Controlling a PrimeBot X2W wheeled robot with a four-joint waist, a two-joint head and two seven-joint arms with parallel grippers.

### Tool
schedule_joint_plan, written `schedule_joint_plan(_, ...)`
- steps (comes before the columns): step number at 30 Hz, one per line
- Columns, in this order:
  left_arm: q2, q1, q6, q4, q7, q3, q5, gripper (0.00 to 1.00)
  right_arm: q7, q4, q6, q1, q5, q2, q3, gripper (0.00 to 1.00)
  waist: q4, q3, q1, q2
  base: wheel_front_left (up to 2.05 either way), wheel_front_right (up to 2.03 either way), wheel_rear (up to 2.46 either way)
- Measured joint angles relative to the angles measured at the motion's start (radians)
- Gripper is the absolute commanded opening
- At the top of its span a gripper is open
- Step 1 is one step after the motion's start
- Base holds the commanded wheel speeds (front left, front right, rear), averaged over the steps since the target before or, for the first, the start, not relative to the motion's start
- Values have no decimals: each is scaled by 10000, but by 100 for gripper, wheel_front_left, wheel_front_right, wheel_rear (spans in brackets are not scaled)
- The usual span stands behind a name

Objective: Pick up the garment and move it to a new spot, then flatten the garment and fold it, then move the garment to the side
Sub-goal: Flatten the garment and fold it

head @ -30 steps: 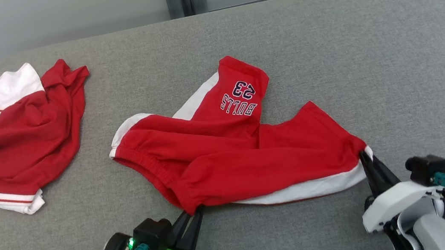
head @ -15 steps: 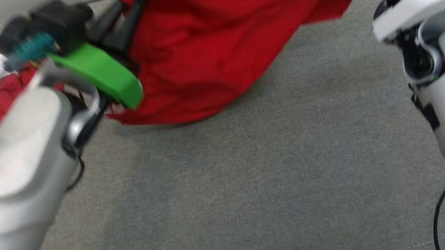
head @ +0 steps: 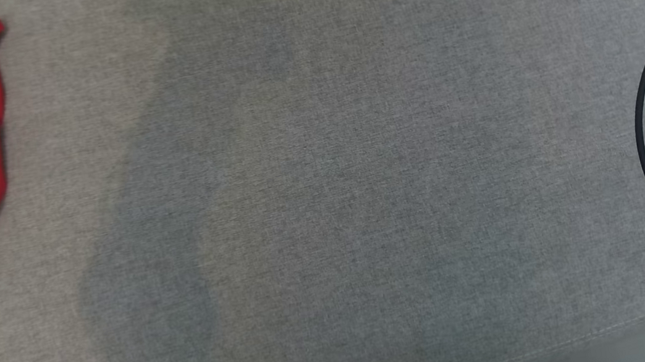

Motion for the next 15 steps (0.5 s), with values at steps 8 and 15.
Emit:
schedule_joint_plan(8,-2,569,0,562,-913,-711,-1095,0,-355,282,-4,441,466,270,1041,0,-301,488,0,0,0,0,0)
schedule_joint_plan(15,568,3530,4,-267,-1685,-1597,-1592,0,-819,-940,-4,3612,1599,63,2451,0,-540,299,-2,0,0,0,0)
